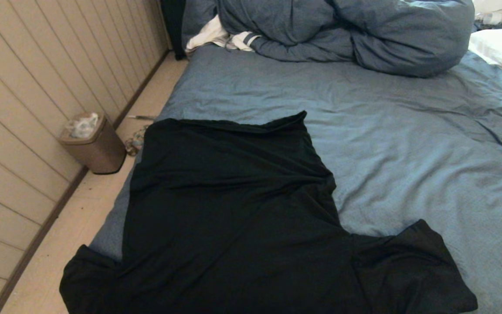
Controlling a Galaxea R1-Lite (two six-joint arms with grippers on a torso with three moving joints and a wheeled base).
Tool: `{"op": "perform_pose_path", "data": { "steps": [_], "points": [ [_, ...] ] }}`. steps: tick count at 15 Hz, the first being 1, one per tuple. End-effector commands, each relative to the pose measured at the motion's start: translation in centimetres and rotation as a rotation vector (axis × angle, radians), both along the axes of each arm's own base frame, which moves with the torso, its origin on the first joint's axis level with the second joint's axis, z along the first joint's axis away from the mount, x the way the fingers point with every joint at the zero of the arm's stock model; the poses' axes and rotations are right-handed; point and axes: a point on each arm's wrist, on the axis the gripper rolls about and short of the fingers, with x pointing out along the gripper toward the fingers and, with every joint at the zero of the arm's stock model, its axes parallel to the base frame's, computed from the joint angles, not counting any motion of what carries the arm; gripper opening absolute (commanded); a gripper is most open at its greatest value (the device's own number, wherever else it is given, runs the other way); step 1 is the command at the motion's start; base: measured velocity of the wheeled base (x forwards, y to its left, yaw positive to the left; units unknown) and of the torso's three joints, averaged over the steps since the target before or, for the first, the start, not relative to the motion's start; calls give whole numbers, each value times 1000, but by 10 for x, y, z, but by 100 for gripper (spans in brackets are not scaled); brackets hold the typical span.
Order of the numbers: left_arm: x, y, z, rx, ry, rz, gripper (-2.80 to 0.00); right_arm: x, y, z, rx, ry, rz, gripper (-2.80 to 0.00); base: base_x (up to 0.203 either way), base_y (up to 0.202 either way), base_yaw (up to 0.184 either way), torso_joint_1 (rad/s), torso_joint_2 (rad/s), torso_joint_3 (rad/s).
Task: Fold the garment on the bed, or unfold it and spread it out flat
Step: Fold the black T-shirt
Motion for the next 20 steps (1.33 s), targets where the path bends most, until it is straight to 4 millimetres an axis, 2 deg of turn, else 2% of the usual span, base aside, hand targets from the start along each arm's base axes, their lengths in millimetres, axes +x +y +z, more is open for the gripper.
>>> {"op": "perform_pose_path", "data": {
  "steps": [1, 20],
  "points": [
    [0, 0, 0, 1, 1, 0, 0, 0, 0, 0, -1, 2, 0, -280, 0, 0, 0, 0, 0, 0],
    [0, 0, 0, 1, 1, 0, 0, 0, 0, 0, -1, 2, -1, -280, 0, 0, 0, 0, 0, 0]
  ]
}}
